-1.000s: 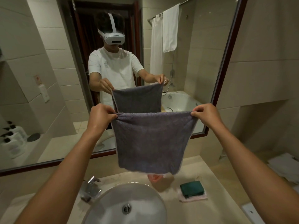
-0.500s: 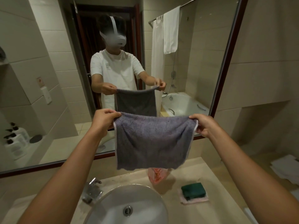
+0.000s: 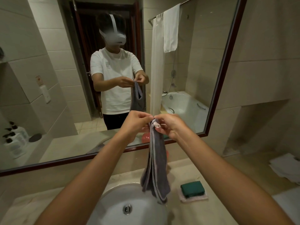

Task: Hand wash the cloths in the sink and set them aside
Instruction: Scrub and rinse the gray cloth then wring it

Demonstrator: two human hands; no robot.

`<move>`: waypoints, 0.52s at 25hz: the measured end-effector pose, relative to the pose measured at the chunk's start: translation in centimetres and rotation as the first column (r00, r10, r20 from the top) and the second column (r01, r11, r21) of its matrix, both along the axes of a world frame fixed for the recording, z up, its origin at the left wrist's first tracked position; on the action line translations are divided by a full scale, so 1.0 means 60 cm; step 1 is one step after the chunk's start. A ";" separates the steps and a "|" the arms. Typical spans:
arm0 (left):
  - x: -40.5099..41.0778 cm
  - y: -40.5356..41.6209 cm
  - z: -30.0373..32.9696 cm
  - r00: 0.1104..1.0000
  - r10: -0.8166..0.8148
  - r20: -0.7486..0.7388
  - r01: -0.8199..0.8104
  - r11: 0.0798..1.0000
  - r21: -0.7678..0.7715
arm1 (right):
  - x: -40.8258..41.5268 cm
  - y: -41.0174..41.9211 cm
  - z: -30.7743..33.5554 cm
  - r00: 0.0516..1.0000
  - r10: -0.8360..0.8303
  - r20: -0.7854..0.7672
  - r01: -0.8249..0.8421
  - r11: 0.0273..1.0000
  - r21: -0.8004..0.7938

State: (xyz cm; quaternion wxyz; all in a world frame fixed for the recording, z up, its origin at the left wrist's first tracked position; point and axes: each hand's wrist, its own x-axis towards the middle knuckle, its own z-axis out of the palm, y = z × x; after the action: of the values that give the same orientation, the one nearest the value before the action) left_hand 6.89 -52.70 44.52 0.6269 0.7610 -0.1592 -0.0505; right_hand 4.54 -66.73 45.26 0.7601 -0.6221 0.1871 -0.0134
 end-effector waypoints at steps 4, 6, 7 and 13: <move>-0.002 0.006 0.006 0.993 -0.110 0.033 0.110 0.994 -0.010 | -0.006 -0.010 0.002 0.998 0.030 0.060 -0.030 1.000 0.009; -0.003 0.004 0.004 0.986 -0.092 0.140 0.081 0.994 0.079 | -0.006 -0.021 0.004 0.994 0.089 0.062 -0.094 0.993 0.070; -0.001 0.005 0.003 0.983 -0.059 0.176 0.045 0.995 0.085 | -0.006 -0.029 0.005 0.991 0.122 0.062 -0.128 0.987 0.096; 0.017 0.035 0.032 0.979 -0.189 0.079 0.196 0.977 -0.080 | 0.014 -0.078 -0.032 0.919 0.289 0.266 -0.111 0.841 -0.529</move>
State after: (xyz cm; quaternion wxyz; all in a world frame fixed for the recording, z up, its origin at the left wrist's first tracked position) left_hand 7.89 -50.62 46.42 0.6458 0.7151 -0.2562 -0.0770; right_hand 5.35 -71.42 43.32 0.5885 -0.8035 -0.0225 -0.0869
